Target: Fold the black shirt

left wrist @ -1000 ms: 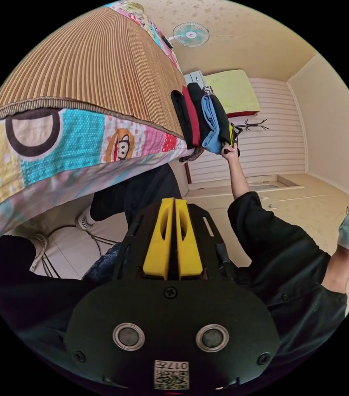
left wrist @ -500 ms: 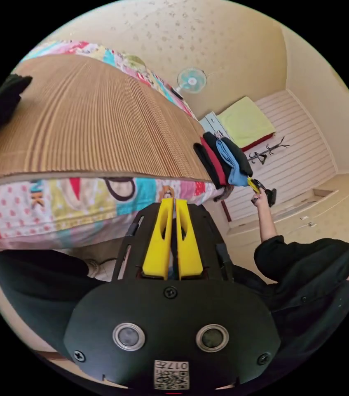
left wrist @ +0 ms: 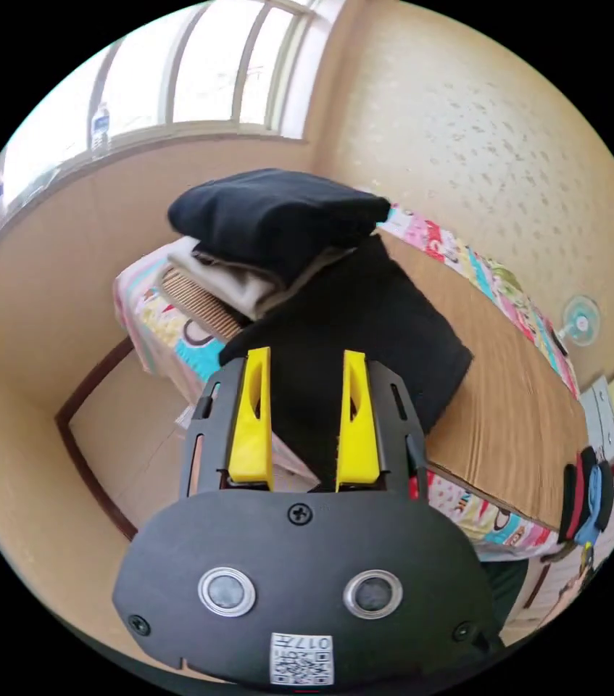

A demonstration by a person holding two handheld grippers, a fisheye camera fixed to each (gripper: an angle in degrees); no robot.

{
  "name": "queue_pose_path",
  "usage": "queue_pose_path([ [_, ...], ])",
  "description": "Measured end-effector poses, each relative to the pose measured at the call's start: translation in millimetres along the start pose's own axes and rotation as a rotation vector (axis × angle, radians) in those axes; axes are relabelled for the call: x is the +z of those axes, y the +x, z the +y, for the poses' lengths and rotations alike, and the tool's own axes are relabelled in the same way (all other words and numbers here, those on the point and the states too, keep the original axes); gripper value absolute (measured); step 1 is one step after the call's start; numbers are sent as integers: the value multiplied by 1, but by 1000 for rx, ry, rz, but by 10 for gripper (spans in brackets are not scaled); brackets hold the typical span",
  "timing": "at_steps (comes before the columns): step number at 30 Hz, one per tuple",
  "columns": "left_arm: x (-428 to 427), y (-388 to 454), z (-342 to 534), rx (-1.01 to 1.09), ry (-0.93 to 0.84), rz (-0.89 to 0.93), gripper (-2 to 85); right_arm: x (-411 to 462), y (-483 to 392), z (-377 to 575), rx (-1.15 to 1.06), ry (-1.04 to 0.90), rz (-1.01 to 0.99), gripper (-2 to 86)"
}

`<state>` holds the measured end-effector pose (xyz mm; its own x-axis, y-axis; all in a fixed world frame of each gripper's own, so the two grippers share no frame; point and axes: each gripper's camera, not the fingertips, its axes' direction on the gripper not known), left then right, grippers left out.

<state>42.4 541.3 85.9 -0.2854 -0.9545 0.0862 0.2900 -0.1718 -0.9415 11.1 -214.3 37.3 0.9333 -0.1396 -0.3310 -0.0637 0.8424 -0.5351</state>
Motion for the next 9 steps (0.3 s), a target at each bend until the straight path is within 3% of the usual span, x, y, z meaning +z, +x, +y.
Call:
queue_pose_path([
  [6,13,-54,17,-251,-52,168,150,42,29,41,72,-58,-60,17],
  [9,-13,-69,41,-356,83,197,159,63,40,55,89,-59,-124,17],
])
